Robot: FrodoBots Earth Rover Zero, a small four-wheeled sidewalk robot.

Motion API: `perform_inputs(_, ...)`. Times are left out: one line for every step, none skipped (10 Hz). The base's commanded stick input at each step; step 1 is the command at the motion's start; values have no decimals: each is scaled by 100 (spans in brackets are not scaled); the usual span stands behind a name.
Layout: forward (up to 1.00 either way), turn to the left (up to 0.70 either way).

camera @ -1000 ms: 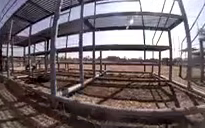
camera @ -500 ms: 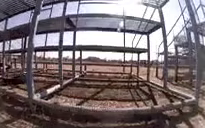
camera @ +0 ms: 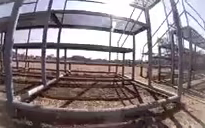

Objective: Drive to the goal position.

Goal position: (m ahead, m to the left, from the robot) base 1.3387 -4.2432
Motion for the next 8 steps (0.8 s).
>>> perform_inputs(0, -50)
perform_inputs(0, -50)
perform_inputs(0, -50)
perform_inputs(0, -50)
perform_inputs(0, -50)
perform_inputs(0, -50)
perform_inputs(0, -50)
perform_inputs(0, -50)
